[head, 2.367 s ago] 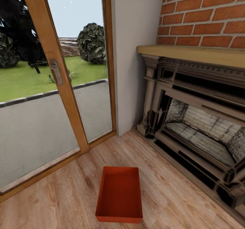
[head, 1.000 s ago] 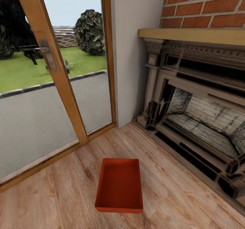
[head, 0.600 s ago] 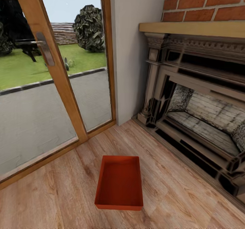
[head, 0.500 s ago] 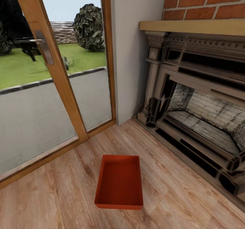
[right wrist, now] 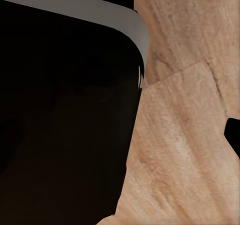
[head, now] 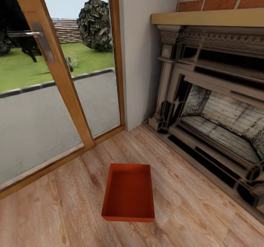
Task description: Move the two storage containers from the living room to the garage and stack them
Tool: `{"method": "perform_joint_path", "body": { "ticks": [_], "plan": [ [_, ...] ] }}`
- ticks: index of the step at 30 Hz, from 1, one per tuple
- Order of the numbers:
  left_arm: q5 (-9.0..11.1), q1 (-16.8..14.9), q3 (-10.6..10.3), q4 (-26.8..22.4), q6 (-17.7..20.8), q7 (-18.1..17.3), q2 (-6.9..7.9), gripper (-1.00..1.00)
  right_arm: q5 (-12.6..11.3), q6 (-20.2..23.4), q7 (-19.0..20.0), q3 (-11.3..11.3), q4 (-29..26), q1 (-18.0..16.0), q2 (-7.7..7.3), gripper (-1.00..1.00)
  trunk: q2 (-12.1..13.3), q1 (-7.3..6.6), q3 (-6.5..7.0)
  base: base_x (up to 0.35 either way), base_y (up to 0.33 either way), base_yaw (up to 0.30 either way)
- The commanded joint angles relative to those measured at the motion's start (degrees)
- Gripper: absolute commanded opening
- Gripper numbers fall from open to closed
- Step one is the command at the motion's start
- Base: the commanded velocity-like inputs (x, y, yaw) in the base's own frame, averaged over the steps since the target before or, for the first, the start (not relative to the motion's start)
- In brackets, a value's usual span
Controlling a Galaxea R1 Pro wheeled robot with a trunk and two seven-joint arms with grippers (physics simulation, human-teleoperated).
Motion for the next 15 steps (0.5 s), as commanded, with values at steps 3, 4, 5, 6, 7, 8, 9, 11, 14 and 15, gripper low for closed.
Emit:
{"method": "perform_joint_path", "body": {
  "ticks": [3, 4, 5, 6, 7, 8, 9, 11, 14, 15],
  "plan": [
    [0.36, -0.02, -0.16, 0.0, 0.05, 0.13, -0.01, 1.0, -0.48, -0.33, -0.07, 0.47, 0.17, -0.06, 0.01, 1.0, -1.24, 0.66, -0.86, 0.0, 0.0, 0.0],
    [0.36, -0.02, -0.16, 0.0, 0.05, 0.13, -0.01, 1.0, -0.48, -0.33, -0.07, 0.47, 0.17, -0.06, 0.02, 1.0, -1.64, 0.88, -1.13, 0.0, 0.0, 0.0],
    [0.36, -0.02, -0.16, 0.0, 0.04, 0.13, -0.01, 1.0, -0.48, -0.33, -0.07, 0.47, 0.17, -0.06, 0.02, 1.0, -2.04, 1.1, -1.4, 0.0, 0.0, 0.0],
    [0.36, -0.02, -0.16, 0.0, 0.04, 0.13, -0.01, 1.0, -0.48, -0.33, -0.07, 0.47, 0.17, -0.06, 0.03, 1.0, -2.44, 1.32, -1.67, 0.0, 0.0, 0.0],
    [0.36, -0.02, -0.16, 0.0, 0.04, 0.13, -0.01, 1.0, -0.48, -0.33, -0.07, 0.47, 0.17, -0.06, 0.03, 1.0, -2.84, 1.54, -1.94, 0.0, 0.0, 0.0],
    [0.36, -0.02, -0.16, 0.0, 0.04, 0.13, -0.01, 1.0, -0.48, -0.33, -0.07, 0.47, 0.17, -0.06, 0.03, 1.0, -3.24, 1.76, -2.21, 0.0, 0.0, 0.0],
    [0.36, -0.02, -0.16, 0.0, 0.04, 0.13, -0.01, 1.0, -0.48, -0.33, -0.05, 0.47, 0.17, -0.06, 0.04, 1.0, -3.64, 1.98, -2.48, 0.0, 0.0, 0.0],
    [0.36, -0.02, -0.16, 0.0, 0.07, 0.13, -0.01, 1.0, -0.48, -0.33, -0.06, 0.47, 0.17, -0.06, 0.01, 1.0, -4.45, 2.42, -3.02, 0.0, 0.0, 0.0],
    [0.36, -0.02, -0.16, 0.0, 0.07, 0.13, -0.01, 1.0, -0.48, -0.33, -0.06, 0.47, 0.17, -0.06, 0.01, 1.0, -5.65, 3.08, -3.83, 0.0, 0.0, 0.0],
    [0.36, -0.02, -0.16, 0.0, 0.06, 0.13, -0.01, 1.0, -0.48, -0.33, -0.07, 0.47, 0.17, -0.06, 0.03, 1.0, -6.05, 3.3, -4.1, 0.0, 0.0, 0.0]
  ]
}}
